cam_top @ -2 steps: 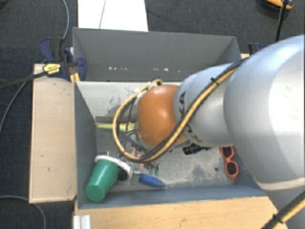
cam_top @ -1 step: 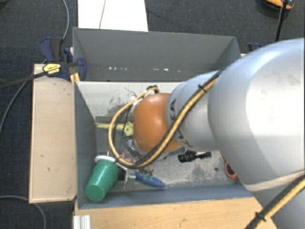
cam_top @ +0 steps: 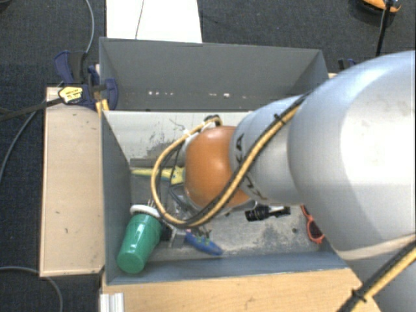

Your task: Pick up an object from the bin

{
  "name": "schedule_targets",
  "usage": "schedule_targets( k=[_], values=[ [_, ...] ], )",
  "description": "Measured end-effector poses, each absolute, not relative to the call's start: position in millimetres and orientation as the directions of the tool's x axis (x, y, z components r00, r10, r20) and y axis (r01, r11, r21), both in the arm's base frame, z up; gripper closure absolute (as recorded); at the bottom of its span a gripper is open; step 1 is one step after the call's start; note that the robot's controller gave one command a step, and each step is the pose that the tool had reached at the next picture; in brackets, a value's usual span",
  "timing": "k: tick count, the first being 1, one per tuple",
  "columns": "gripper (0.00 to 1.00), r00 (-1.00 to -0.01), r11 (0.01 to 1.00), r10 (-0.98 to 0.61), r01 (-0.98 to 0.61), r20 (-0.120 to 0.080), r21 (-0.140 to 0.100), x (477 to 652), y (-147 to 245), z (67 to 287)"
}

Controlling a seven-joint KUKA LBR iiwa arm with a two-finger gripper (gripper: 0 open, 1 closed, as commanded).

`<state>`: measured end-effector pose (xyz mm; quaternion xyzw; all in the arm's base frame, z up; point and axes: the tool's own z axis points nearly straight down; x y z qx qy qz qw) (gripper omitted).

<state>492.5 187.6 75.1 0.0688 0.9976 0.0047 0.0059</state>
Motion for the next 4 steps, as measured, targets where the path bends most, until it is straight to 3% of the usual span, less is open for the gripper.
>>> schedule_targets(
  k=[2,4],
  values=[
    [1.00,-0.990,0.990,0.139,0.138,-0.010,0.010,491.4,187.4,79.7],
    [1.00,-0.990,0.990,0.140,0.140,-0.009,0.007,491.2,185.5,103.9]
  ],
)
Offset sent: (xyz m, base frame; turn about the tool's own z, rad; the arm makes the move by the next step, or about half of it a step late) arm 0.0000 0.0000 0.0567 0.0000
